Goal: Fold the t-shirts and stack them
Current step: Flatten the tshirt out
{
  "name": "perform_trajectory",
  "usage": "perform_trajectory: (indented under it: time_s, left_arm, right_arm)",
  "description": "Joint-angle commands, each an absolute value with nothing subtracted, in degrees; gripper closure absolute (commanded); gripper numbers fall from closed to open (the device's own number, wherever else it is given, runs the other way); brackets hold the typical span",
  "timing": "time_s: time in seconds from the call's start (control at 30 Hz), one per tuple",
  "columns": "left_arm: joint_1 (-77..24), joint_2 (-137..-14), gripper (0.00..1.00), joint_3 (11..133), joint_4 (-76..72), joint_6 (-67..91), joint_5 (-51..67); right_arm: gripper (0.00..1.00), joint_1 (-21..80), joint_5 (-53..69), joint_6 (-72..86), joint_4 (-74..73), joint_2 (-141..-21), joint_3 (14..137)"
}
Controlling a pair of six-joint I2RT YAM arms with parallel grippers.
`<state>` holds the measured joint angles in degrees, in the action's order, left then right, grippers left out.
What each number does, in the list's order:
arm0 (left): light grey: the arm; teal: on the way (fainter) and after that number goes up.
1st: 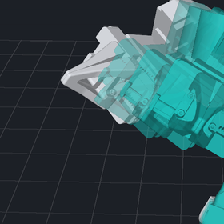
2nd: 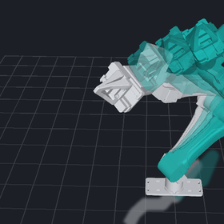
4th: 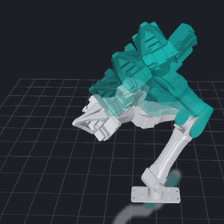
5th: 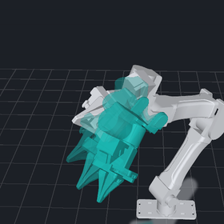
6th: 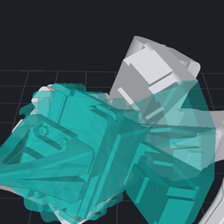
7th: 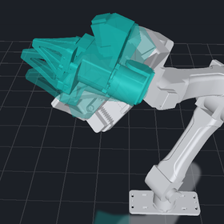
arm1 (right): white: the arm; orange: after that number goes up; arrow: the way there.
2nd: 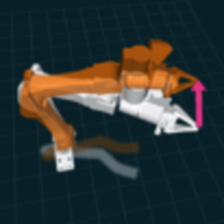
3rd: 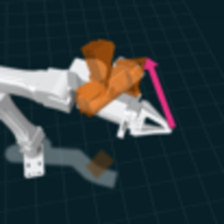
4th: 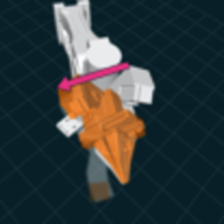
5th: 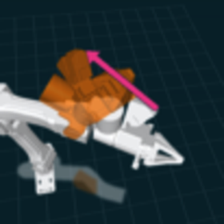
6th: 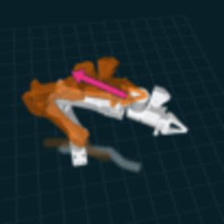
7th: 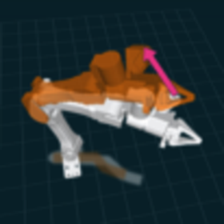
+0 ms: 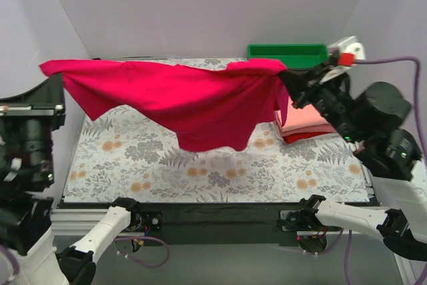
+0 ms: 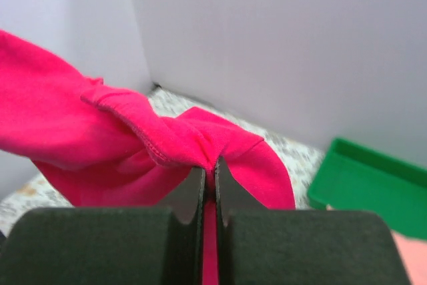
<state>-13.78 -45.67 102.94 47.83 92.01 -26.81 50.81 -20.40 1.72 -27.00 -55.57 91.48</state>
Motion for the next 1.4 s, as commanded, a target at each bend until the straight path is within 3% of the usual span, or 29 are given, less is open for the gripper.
perform_trajectory:
  time_s: [0.0, 0.2, 0.33, 0.47, 0.5, 0.57, 0.67, 0.7, 0.73, 0.77, 0.8, 0.83, 0.87, 1.0, 1.13, 1.37]
  left_arm:
    - [-13.80, -46.76, 1.00, 111.33, 48.87, 86.67, -25.93]
    - [-13.71, -48.51, 1.00, 115.05, 46.85, 84.11, -29.34]
    - [-14.06, -53.25, 1.00, 114.44, 47.63, 83.50, -37.59]
    - [-14.77, -59.40, 1.00, 103.57, 47.19, 83.05, -52.32]
    - [-14.68, -62.63, 1.00, 100.93, 48.42, 84.97, -55.43]
    - [-13.11, -65.55, 1.00, 95.48, 52.37, 92.78, -60.97]
    - [2.94, -73.19, 1.00, 81.78, 50.82, 97.03, -44.80]
    - [7.86, -75.65, 1.00, 75.73, 48.36, 96.77, -30.99]
    - [14.70, -81.94, 1.00, 73.76, 48.43, 97.55, -25.89]
    - [16.68, -85.39, 0.91, 73.13, 49.47, 98.17, -22.79]
    - [17.83, -88.56, 0.73, 73.21, 52.09, 99.04, -20.85]
    - [18.36, -93.90, 0.59, 73.82, 53.16, 99.23, -20.92]
    - [18.20, -95.43, 0.41, 74.35, 54.13, 99.75, -21.18]
    - [18.19, -91.25, 0.33, 70.76, 46.97, 97.04, -15.40]
    - [18.19, -81.93, 0.13, 66.46, 41.40, 94.40, -10.21]
    - [15.74, -78.22, 0.10, 65.82, 34.64, 91.15, -0.37]
  right_arm:
    - [0.99, 50.98, -9.51, 0.53, -28.91, -53.26, 99.57]
    - [0.99, 50.89, -6.50, 0.18, -30.32, -54.93, 106.26]
    - [0.99, 50.98, -15.16, 0.18, -30.23, -60.10, 106.61]
    - [0.99, 50.28, -26.07, -4.03, -29.45, -69.06, 106.61]
    - [0.99, 48.62, -25.32, -3.78, -29.53, -71.52, 106.79]
    - [0.99, 38.62, -10.26, -0.03, -29.10, -79.07, 106.00]
    - [0.99, 32.00, 1.37, 2.11, -22.42, -91.11, 102.58]
    - [0.98, 31.47, 3.76, 2.11, -22.06, -94.88, 103.35]
    - [0.92, 30.59, 9.87, 1.76, -21.97, -102.49, 104.58]
    - [0.55, 30.41, 11.32, 1.06, -22.23, -106.31, 107.81]
    - [0.37, 30.32, 11.69, 0.97, -22.76, -109.83, 109.93]
    - [0.07, 30.32, 10.99, 0.79, -23.98, -115.17, 111.60]
    - [0.02, 30.32, 10.29, 0.88, -24.95, -117.31, 114.93]
    - [0.02, 30.32, 9.23, 0.44, -25.75, -119.27, 114.36]
    - [0.02, 30.50, 9.32, 2.10, -25.31, -113.32, 106.10]
    - [0.02, 33.39, 8.35, 5.80, -17.33, -99.07, 82.20]
